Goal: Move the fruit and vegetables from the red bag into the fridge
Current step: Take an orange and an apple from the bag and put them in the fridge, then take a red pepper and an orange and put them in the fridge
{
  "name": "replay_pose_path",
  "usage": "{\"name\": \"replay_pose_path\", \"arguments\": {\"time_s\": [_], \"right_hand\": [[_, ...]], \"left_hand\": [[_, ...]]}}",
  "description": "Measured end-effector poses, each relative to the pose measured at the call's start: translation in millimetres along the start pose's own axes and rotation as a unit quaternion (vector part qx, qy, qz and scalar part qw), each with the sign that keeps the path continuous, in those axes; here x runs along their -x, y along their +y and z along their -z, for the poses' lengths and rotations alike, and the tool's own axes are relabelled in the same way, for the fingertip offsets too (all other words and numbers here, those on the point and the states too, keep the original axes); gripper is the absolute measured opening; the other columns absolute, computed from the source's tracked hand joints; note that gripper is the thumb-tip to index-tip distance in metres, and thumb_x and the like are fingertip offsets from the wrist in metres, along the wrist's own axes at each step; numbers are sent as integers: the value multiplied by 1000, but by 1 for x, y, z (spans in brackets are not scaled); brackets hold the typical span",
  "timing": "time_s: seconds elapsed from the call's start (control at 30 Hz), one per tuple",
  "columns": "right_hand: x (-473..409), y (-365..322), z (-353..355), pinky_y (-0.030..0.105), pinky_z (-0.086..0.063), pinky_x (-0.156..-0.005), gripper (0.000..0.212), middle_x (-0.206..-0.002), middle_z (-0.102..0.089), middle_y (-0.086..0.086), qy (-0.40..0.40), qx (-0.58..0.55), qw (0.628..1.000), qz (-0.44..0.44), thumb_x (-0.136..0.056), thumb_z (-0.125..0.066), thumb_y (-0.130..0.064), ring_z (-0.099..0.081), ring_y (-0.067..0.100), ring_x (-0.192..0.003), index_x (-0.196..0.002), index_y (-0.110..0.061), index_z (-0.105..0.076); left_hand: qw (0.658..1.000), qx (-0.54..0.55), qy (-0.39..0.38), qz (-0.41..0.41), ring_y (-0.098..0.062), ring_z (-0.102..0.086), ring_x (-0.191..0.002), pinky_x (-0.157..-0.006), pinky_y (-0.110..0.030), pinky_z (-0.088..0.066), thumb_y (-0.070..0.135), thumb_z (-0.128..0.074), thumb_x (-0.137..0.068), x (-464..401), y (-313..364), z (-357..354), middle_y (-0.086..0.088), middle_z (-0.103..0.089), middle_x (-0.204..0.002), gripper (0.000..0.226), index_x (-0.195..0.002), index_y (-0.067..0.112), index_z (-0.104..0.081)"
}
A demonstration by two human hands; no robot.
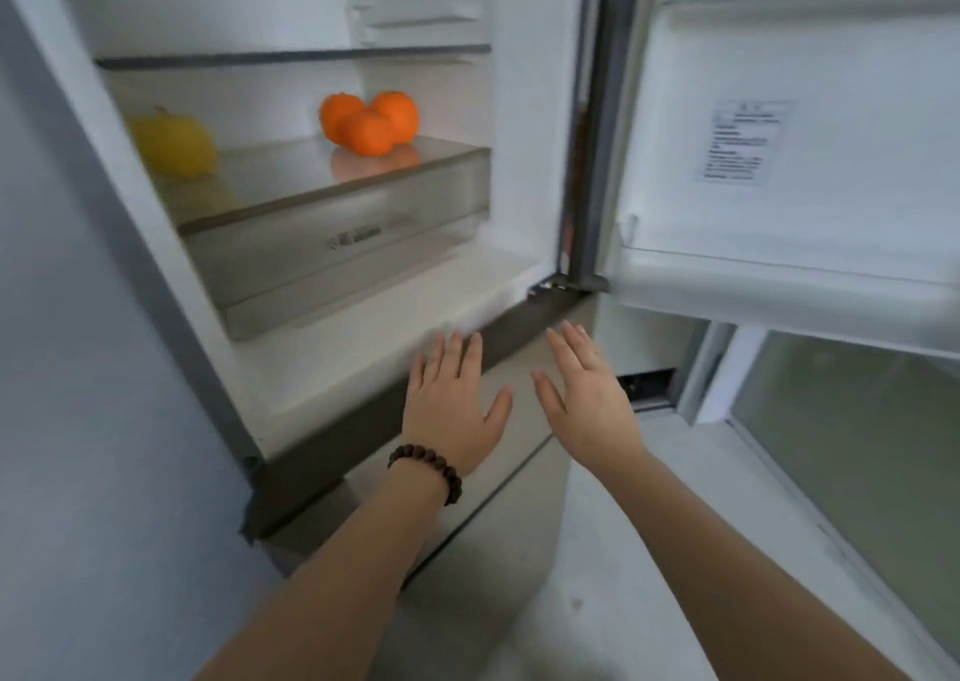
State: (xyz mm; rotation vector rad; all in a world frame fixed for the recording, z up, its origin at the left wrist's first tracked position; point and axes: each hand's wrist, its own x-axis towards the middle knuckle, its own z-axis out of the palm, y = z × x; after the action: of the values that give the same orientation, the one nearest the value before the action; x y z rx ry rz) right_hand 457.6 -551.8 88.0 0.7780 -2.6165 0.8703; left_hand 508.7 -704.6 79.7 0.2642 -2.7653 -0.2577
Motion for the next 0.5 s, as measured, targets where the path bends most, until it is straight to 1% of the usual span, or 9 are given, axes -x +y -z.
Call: {"name": "replay_pose_path", "arguments": {"time_s": [0.1, 0.23, 0.33, 0.5], "right_hand": [[52, 41, 21, 29, -11, -118, 53, -156, -21, 3, 16, 20, 996, -87, -98, -41, -35, -9, 15, -146, -146, -16, -28], [125, 93, 58, 29, -10, -119, 54, -158, -16, -1, 37, 50, 978, -198, -98, -37, -38, -5, 12, -146, -147, -19, -24], [183, 129, 92, 30, -12, -118, 55, -158, -14, -2, 65, 62, 954, -285, -98, -35, -39, -4, 12, -146, -148, -20, -22], [290, 180, 155, 29, -12, -117, 54, -157, -18, 3, 133, 104, 897, -409, -98, -39, -36, -7, 15, -146, -146, -15, -27]], "left_hand": [[998, 26, -30, -58, -20, -4, -147, -119, -39, -1, 60, -20, -89, 15, 44, -29, -4, -13, -159, 74, -150, 18, -13], [984, 63, -77, -146, -21, -6, -147, -119, -40, -4, 57, -28, -93, 39, 120, -61, -5, -15, -158, 71, -150, 18, -16], [966, 91, -111, -214, -20, -6, -147, -119, -40, -4, 57, -29, -92, 61, 188, -80, -5, -17, -158, 70, -149, 17, -19], [920, 128, -174, -328, -22, -5, -146, -119, -42, -5, 57, -30, -92, 112, 311, -105, -5, -17, -158, 70, -150, 18, -17]]}}
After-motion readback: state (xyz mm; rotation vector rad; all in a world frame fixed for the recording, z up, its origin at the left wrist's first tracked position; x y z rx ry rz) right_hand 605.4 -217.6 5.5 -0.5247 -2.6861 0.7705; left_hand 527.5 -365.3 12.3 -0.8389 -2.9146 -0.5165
